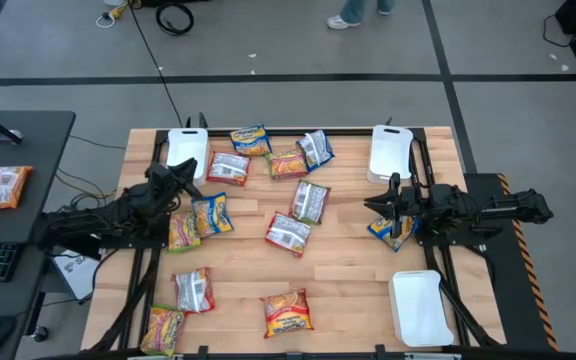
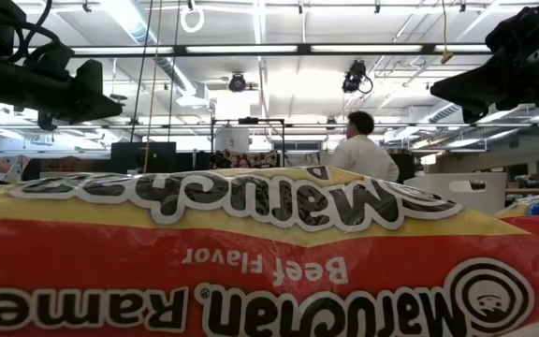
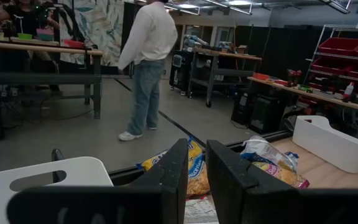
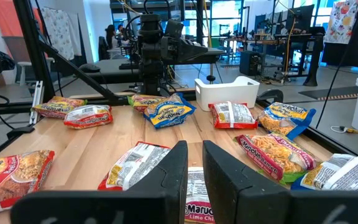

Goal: Sort Maruchan noodles

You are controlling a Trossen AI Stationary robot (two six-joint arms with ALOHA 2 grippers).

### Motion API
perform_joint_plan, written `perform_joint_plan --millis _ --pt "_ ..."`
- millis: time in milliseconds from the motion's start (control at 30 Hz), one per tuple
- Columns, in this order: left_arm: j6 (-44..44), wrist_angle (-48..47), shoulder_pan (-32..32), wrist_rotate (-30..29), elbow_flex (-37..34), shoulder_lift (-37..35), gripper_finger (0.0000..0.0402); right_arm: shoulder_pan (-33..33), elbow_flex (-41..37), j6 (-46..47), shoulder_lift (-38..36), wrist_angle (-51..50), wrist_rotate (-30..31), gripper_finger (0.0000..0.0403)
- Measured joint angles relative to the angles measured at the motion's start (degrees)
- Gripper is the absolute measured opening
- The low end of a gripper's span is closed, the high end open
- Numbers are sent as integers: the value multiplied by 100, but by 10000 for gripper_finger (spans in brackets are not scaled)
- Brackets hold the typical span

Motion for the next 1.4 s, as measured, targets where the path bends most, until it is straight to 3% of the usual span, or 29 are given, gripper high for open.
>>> perform_joint_plan --millis 200,533,600,800,933,1133,1400 --pt "-24 2 0 14 0 0 62 2 1 -1 1 0 0 56" --pt "-621 167 0 549 0 -1 62 1 0 0 1 0 0 56" --pt "-754 128 0 863 0 -1 62 2 0 -1 1 0 0 56" --pt "-1066 262 -2 2535 0 211 62 1 0 -1 0 -1 0 56" --pt "-1201 464 -117 2794 50 510 62 1 -1 -2 1 -1 0 56" --pt "-999 469 -666 2722 851 1627 62 1 0 0 2 0 0 56" --pt "-326 398 -1640 2145 2241 4299 62 2 0 -1 1 -2 0 56"
